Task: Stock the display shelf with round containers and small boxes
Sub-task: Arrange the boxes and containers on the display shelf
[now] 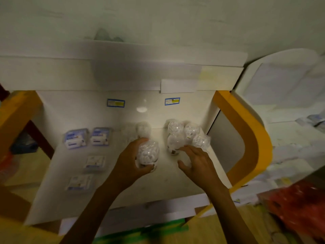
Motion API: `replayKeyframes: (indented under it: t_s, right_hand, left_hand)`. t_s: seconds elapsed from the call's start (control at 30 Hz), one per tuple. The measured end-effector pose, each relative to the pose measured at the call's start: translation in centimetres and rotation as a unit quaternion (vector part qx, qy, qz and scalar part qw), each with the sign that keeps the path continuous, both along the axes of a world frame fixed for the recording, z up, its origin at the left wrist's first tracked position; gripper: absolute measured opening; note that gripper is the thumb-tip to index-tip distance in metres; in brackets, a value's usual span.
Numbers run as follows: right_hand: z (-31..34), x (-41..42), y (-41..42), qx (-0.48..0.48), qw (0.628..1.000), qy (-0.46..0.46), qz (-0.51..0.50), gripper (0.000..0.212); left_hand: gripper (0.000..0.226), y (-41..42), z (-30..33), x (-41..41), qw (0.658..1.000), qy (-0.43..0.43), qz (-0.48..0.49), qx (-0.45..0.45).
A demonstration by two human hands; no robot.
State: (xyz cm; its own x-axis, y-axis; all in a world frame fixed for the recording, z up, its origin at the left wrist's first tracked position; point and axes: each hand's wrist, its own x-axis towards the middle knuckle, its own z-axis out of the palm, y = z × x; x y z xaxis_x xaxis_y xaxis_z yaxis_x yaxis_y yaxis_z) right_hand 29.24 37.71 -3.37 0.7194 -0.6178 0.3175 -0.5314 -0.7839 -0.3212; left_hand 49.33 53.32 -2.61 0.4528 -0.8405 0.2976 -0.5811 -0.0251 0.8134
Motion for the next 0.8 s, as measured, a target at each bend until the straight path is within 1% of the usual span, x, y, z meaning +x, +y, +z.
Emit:
replayKeyframes:
  t_s: [0.23,0.37,0.5,0.6,0.73,0.8]
  right_hand:
    - [0.1,-3.7,-4.1,0.023,0.999,-0.035,0.021,0.048]
    - [-0.2,-5.1,-5.8,0.038,0.998,-0.023,0.033,0.052]
    - [-0.2,-5.5,-6.6,0.051,0.997,-0.033,0.044,0.048]
    - [-0.6,-5.7,-6.7,0.062,0.996,-0.045,0.038,0.047]
    - [-1.1,-6.3,-6.8,0.068,0.996,-0.048,0.035,0.050]
    - [-1.3,-6.6,-6.7,0.067,0.996,-0.051,0.025,0.050]
  left_hand:
    - [0.082,-6.0,-3.1,-4.0,0.999,-0.003,0.014,0.048]
    - [0.077,-8.1,-4.2,-5.8,0.995,-0.029,0.018,0.094]
    - [0.076,-9.2,-4.8,-7.0,0.989,-0.064,0.016,0.132]
    - [0.077,-9.6,-4.7,-7.1,0.983,-0.107,0.022,0.150]
    - [0.074,-9.7,-4.4,-7.5,0.973,-0.187,0.027,0.132]
    - [0.073,-9.6,-4.0,-7.5,0.965,-0.223,0.020,0.138]
